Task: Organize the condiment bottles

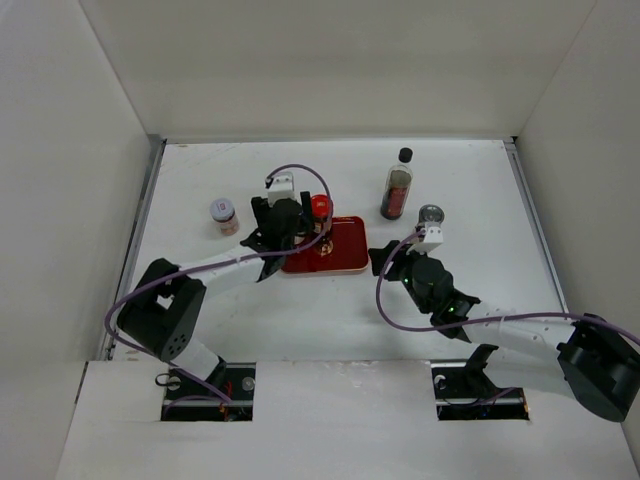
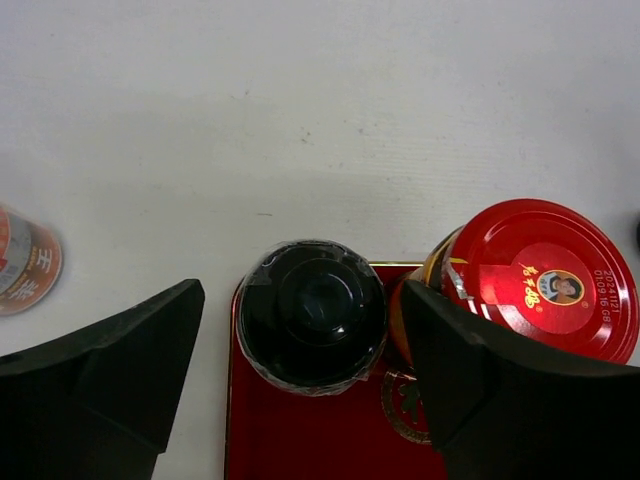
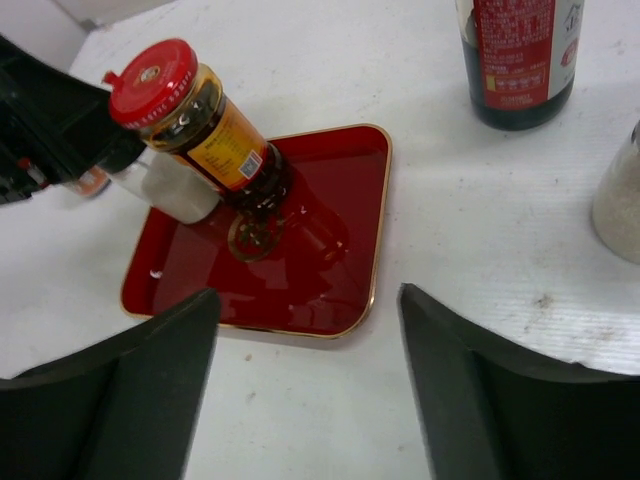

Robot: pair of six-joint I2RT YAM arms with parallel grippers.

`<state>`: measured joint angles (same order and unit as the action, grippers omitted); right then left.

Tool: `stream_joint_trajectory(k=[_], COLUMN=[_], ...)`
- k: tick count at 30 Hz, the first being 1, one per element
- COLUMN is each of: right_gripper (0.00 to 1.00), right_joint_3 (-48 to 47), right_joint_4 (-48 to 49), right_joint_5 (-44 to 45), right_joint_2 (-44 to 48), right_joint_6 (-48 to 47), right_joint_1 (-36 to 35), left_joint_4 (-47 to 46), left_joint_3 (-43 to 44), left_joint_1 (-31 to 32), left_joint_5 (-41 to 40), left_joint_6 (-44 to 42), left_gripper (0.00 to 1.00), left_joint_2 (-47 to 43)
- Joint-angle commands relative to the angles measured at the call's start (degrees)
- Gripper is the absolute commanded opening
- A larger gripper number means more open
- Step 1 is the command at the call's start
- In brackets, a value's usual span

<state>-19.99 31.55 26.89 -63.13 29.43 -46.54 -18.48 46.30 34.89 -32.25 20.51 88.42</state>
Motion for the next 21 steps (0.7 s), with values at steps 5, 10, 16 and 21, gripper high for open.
stream_joint_trajectory(k=[5, 10, 16, 21], right_gripper=[0.24, 0.17, 0.19, 0.58], right_joint_3=[-4.00, -10.32, -26.39, -40.28], right_joint_4=[-0.51, -6.67, -15.10, -20.03], right_joint_5=[0.00, 2.54, 4.30, 5.89], right_joint_2=[0.90, 1.18, -5.32, -12.00], right_joint_6=[-0.42, -1.04, -10.25, -17.73], right_joint_1=[0.18, -0.34, 3.33, 11.07], left_joint_4=[-5.24, -10.42, -19.83, -26.86], left_joint_3=[-3.75, -12.01, -24.84, -30.66], left_joint_1=[0.65, 0.92, 2.76, 2.59], left_joint_5=[-2.47, -3.78, -2.82, -2.82], left_joint_6=[1.11, 1.63, 5.85, 7.79], left_gripper=[0.90, 0.88, 0.86, 0.87], left_joint_2=[-8.42, -18.61, -28.82, -30.50])
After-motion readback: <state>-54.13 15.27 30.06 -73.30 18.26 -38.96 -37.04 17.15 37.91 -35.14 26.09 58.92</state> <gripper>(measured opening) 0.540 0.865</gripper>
